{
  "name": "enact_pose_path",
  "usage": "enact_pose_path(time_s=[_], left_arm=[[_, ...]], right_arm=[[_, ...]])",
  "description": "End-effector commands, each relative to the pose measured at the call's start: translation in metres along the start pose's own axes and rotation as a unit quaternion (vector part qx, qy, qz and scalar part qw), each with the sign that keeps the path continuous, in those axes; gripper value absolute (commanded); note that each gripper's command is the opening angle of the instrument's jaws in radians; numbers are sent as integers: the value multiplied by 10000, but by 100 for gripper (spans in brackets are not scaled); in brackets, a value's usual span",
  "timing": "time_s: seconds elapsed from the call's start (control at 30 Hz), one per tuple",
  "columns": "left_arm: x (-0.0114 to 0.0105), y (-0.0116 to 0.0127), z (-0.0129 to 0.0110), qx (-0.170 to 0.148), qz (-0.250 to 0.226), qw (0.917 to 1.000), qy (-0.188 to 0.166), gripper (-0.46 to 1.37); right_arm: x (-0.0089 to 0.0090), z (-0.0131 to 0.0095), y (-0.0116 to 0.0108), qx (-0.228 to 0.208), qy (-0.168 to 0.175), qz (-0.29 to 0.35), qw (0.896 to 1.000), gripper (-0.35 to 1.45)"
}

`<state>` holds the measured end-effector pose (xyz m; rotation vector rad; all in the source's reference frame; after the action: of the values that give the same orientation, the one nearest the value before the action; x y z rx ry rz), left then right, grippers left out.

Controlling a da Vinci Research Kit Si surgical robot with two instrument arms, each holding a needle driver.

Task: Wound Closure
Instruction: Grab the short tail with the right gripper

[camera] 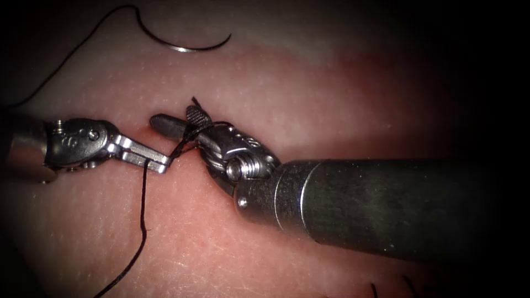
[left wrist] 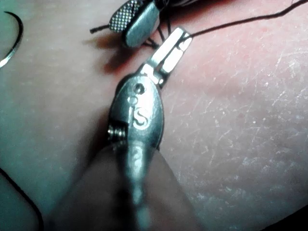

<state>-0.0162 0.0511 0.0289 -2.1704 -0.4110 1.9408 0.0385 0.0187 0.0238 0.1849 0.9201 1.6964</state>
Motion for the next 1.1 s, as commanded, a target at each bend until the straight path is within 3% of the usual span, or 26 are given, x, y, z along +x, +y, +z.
enact_pose_path(time_s=[0.03, 0.43, 0.87, 1.1], left_arm=[[0, 0, 1, 0, -1, 10000, -1, -35], [0, 0, 2, 5, -1, 10000, -2, -35], [1, 2, 3, -12, -1, 10000, 9, -35], [1, 2, 4, -10, -2, 10000, 9, -35]], right_arm=[[0, -1, 0, -91, 43, -39, 9999, 113], [3, -19, -5, -769, 264, -226, 9964, 110], [7, 0, 28, -977, 422, -326, 9938, 110], [3, 12, 33, -872, 404, -335, 9948, 115]])
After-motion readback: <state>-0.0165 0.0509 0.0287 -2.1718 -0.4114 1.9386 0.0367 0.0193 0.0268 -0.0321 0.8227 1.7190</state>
